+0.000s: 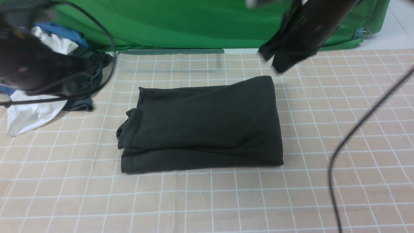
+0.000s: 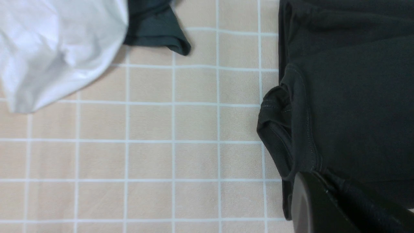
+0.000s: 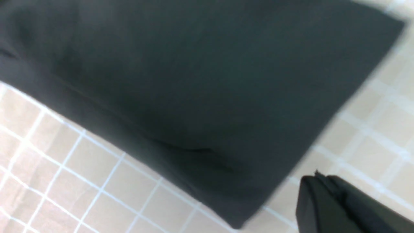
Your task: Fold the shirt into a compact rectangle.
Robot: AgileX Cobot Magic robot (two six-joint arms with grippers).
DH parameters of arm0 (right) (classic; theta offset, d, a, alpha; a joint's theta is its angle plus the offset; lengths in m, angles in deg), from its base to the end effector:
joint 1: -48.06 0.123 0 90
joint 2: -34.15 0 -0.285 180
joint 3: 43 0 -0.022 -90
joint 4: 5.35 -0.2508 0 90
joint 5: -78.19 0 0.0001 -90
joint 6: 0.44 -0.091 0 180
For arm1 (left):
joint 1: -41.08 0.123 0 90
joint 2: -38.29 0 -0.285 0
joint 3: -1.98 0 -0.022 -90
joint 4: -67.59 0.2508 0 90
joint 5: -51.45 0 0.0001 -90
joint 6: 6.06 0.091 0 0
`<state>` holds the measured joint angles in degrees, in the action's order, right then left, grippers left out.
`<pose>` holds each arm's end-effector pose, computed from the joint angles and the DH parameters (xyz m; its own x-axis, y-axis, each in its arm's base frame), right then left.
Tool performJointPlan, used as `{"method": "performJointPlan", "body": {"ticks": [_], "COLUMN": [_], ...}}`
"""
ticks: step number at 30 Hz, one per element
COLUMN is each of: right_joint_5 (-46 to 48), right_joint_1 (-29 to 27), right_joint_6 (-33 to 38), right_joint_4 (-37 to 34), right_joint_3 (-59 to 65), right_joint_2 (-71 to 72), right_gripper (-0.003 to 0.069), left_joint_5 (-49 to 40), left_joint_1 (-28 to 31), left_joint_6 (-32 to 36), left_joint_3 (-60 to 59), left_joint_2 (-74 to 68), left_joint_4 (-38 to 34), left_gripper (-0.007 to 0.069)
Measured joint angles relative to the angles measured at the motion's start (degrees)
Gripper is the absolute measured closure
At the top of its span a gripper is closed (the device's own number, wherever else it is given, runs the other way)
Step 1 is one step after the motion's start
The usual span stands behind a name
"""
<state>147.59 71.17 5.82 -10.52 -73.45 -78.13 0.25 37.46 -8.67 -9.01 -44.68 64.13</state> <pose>0.3620 0.1628 0.3647 -0.7701 -0.4124 -0.4867 -0.4896 0.8712 0.0363 0.2679 -0.0212 0.3359 -0.8233 -0.0313 -0.5668 0.0214 0.9961 -0.0861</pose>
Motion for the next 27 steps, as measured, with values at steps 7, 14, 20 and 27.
{"method": "performJointPlan", "body": {"ticks": [7, 14, 20, 27], "right_joint_5": [-5.8, -36.3, -72.0, -93.1], "right_joint_1": [-0.2, -0.2, -0.2, -0.2], "right_joint_6": [0.0, 0.1, 0.3, 1.7], "right_joint_4": [1.8, 2.4, 3.0, 3.0], "right_joint_3": [5.2, 32.8, 64.2, 86.2], "right_joint_2": [18.8, 46.3, 73.9, 91.0], "right_gripper": [0.0621, 0.0621, 0.0621, 0.0621], "left_joint_5": [2.4, 9.6, 16.6, 21.7], "left_joint_1": [4.1, 5.3, 5.3, 5.3], "left_joint_6": [-0.3, -2.8, -3.4, -3.4], "left_joint_3": [-12.5, -26.6, -35.3, -40.0], "left_joint_2": [21.0, 41.0, 52.8, 56.1], "left_joint_4": [0.4, 0.3, -1.1, -3.6], "left_gripper": [0.0606, 0.0606, 0.0606, 0.0606]}}
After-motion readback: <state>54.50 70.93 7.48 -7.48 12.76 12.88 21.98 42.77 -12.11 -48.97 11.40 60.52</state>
